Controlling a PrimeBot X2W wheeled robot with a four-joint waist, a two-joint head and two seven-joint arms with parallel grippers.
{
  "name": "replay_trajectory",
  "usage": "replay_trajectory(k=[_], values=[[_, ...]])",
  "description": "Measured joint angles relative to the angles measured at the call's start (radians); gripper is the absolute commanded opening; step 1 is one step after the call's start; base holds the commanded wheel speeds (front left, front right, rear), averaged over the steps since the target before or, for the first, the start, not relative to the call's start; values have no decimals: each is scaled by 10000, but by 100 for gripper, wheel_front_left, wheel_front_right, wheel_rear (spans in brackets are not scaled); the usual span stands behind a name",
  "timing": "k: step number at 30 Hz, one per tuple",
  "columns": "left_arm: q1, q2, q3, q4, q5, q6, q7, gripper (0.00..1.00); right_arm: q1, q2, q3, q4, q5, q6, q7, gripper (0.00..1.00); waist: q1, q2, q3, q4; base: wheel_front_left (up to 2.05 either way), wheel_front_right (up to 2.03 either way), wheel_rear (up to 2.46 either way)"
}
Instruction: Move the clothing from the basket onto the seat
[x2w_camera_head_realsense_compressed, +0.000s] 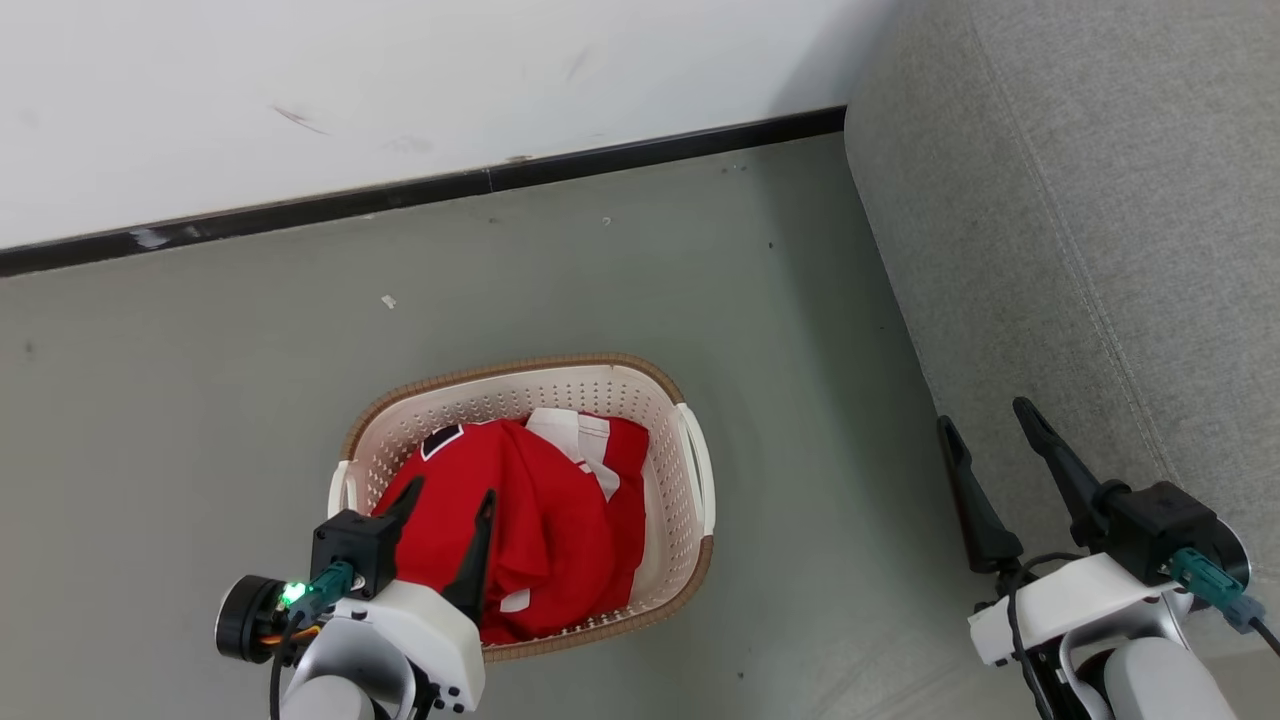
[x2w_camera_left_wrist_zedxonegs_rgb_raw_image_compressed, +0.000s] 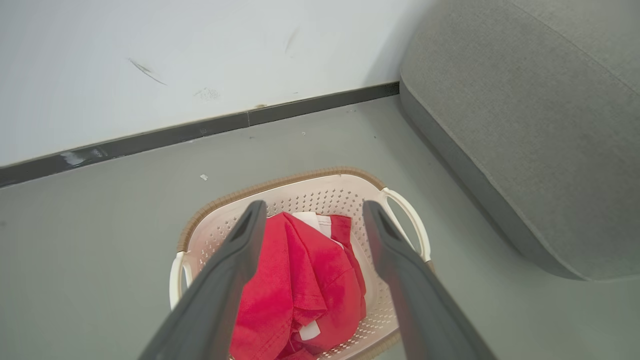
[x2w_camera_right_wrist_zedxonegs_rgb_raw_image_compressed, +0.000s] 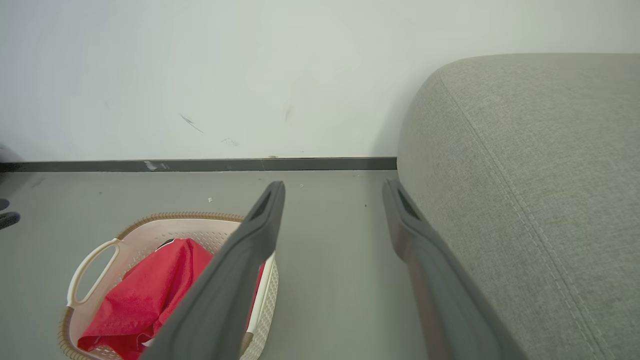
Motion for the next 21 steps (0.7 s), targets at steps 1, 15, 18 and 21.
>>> replay_trajectory(k=[1,15,18,21], values=[[-72,0,-35,44,46,0,56,100,-34,0,19,-2,0,0,0,100,0,0,64,-13,0,0,0],[-1267,52,-236,905,552,176,577,100,-514,-2,336,-58,136,0,0,100,0,0,1087,-233,0,0,0],[-1463,90,-240,1104,594,176,671,100,-567,0,380,-92,203,0,0,100,0,0,1326,-293,0,0,0],[-1657,94,-261,1313,667,192,780,100,-697,-2,420,-121,238,0,0,100,0,0,1569,-358,0,0,0]])
